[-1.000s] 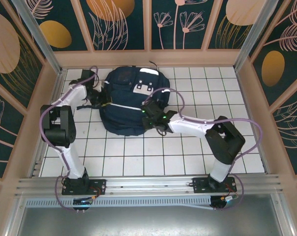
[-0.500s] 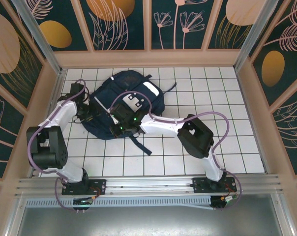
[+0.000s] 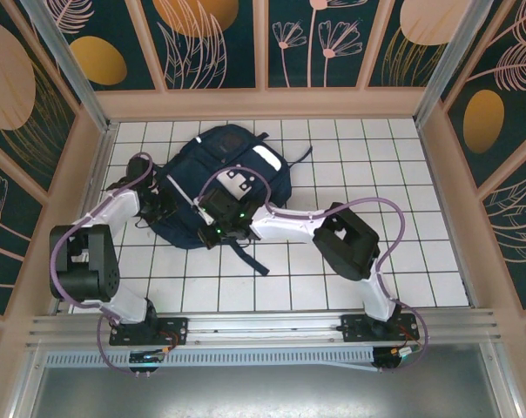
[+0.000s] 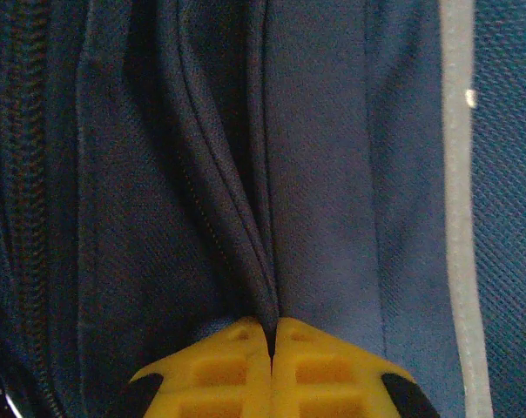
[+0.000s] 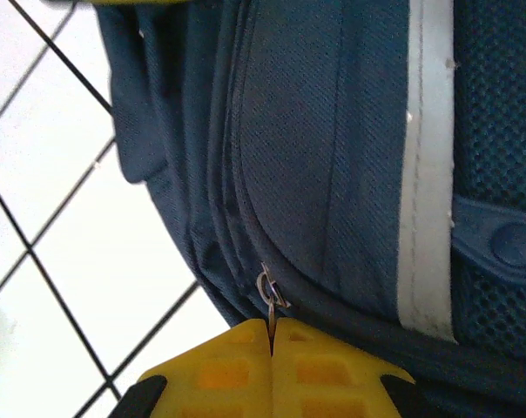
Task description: Pack the student bag
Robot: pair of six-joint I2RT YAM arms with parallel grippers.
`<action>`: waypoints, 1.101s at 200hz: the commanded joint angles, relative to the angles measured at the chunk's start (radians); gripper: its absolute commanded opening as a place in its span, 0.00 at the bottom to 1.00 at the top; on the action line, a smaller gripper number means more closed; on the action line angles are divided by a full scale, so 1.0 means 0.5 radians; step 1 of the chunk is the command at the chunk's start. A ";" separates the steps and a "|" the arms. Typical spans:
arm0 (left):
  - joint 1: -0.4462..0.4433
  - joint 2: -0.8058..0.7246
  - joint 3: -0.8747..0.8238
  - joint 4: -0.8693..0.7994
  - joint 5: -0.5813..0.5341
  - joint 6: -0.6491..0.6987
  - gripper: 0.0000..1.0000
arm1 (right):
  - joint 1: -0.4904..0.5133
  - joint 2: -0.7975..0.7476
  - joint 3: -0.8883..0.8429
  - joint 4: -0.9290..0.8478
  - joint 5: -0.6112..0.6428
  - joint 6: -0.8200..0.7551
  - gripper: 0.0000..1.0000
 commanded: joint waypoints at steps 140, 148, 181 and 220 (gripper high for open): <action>0.004 -0.191 0.122 -0.114 0.097 0.412 0.14 | -0.370 -0.921 -0.782 0.056 0.689 0.222 0.42; -0.002 -0.296 0.082 -0.041 0.177 0.368 0.27 | -0.384 -1.074 -0.870 0.118 0.793 0.233 0.47; -0.025 -0.825 -0.130 0.341 0.106 0.345 0.99 | -0.394 -1.868 -1.371 0.620 1.371 -0.058 0.94; -0.028 -1.554 -0.917 1.572 -0.230 0.707 0.99 | -0.664 -2.726 -2.329 2.017 1.196 -1.064 0.99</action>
